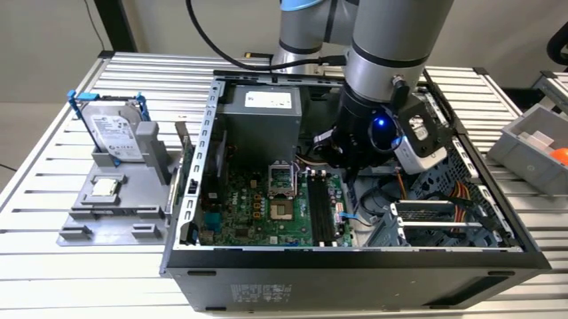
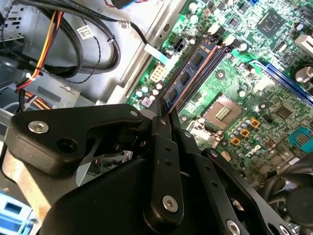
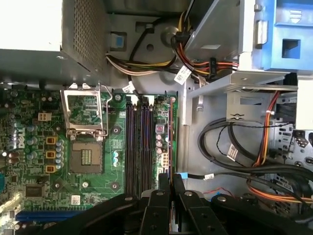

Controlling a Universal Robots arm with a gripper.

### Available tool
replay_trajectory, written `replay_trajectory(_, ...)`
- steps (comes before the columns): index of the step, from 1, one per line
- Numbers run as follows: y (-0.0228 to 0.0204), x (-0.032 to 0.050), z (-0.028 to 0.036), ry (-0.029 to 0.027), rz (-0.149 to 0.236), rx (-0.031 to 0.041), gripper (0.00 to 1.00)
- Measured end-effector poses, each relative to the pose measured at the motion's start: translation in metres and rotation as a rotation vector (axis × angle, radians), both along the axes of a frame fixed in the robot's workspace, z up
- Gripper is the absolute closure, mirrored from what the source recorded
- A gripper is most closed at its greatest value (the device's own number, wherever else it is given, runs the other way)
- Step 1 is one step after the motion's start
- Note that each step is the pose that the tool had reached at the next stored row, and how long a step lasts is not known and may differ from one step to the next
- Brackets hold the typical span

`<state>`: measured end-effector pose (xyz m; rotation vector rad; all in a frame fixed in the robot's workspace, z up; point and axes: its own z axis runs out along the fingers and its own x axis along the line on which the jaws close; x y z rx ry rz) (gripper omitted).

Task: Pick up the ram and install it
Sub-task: 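Insert the ram into the slot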

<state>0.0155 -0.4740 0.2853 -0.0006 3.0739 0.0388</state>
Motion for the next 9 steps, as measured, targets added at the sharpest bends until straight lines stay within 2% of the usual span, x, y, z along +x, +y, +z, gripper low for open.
replay_trajectory(9,0.0,-0.0019,-0.0163,0.0001,0.0,-0.0002,1.0)
